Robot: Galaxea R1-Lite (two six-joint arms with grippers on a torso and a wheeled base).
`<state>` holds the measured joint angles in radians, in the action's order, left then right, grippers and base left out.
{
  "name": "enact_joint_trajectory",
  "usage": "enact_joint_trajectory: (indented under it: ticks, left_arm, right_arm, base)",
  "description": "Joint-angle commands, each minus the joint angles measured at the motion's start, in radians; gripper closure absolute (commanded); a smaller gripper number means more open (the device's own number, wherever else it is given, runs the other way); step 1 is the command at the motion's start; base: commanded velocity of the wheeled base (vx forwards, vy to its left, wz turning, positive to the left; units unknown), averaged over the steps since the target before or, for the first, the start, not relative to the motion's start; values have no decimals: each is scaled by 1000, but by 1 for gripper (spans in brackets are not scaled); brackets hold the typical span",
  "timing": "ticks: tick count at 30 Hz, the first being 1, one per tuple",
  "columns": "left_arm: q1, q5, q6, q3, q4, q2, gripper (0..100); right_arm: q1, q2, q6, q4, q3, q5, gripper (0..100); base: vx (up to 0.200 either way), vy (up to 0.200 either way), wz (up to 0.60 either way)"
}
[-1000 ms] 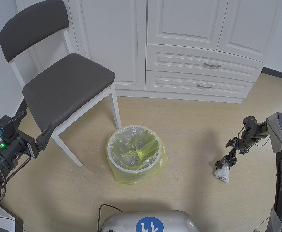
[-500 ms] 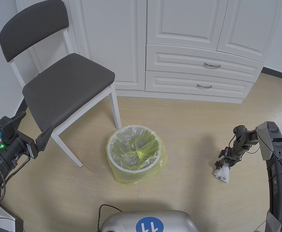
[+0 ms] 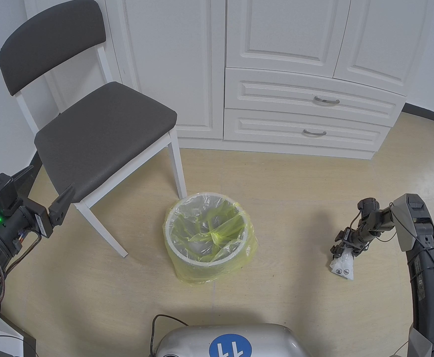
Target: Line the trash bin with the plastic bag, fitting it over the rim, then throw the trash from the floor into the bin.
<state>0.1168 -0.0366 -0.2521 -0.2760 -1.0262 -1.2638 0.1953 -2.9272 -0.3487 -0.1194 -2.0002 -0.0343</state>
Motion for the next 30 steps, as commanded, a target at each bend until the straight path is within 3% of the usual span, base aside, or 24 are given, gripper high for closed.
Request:
enact_joint_trajectory:
  ticks: [1,14,15,25,29,30]
  left_arm:
    - [-8,-2,-1,0,0,4,0]
    - [-2,-2,-24,-2,-2,-45,0]
    - [-2,-2,-24,-2,-2,-45,0]
    - [-2,-2,-26,0,-2,-39,0]
    - [-2,-2,-26,-2,-2,-32,0]
    - [-2,-2,-26,-3,-2,-29,0]
  right_arm:
    - [1,-6,-1,0,0,-4,0]
    - [4,-6,-6,-2,0,-6,0]
    - [4,-6,-6,-2,0,-6,100]
    - [21,11,-3,0,0,8,100]
    - [35,99,-10,-2,1,10,100]
    - [35,181,-32,0,72,-1,100]
  base:
    - [0,0,0]
    - [0,0,0]
    - [0,0,0]
    - [0,0,0]
    - [0,0,0]
    - [0,0,0]
